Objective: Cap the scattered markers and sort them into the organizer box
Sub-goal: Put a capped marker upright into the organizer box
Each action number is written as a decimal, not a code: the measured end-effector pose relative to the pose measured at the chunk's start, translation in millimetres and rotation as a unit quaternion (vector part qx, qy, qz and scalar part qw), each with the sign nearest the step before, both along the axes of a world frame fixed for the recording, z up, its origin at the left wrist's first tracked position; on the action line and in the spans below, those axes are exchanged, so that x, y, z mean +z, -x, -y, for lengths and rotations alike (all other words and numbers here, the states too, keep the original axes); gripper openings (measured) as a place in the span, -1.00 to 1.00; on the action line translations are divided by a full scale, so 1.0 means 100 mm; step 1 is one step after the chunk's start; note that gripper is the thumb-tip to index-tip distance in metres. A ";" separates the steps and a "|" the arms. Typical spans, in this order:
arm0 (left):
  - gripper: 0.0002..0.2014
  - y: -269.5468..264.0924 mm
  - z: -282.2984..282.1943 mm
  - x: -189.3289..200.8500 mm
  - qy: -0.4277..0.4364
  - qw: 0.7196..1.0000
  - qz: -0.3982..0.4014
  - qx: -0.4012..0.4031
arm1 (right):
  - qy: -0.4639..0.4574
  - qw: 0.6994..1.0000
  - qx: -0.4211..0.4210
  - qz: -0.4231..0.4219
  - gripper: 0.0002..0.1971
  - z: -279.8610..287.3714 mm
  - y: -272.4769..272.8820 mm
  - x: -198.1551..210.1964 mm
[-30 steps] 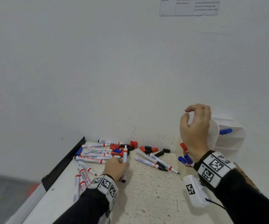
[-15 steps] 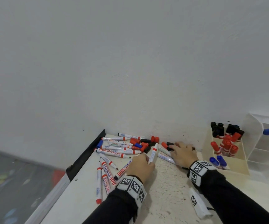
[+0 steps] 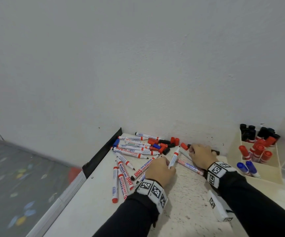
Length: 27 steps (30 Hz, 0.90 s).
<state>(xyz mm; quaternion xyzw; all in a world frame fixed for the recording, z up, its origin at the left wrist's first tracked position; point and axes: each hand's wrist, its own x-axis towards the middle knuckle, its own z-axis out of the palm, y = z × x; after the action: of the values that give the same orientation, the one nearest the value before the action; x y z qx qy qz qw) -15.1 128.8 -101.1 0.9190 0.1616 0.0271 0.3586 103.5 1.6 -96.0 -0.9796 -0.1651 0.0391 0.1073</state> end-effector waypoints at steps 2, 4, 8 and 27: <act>-0.75 0.00 -0.01 -0.01 0.001 1.000 -0.006 -0.003 | -0.001 1.000 0.011 -0.013 -0.74 0.01 -0.01 0.00; -0.76 -0.01 -0.01 -0.02 0.013 1.000 -0.006 -0.004 | -0.013 1.000 0.007 -0.018 -0.73 0.02 -0.03 -0.01; -0.79 -0.02 0.00 -0.03 0.038 0.999 -0.006 -0.003 | -0.055 0.998 -0.008 -0.016 -0.82 0.05 -0.04 0.00; -0.78 -0.06 -0.01 -0.10 -0.035 0.997 0.072 0.001 | -0.305 0.947 0.101 -0.013 -0.77 0.17 0.28 0.18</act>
<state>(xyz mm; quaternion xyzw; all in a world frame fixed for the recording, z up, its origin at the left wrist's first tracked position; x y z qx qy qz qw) -9.2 129.8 -111.4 0.9265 0.1352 0.0991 0.3370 75.7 -15.0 -77.7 -0.8777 -0.2657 0.0106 0.3985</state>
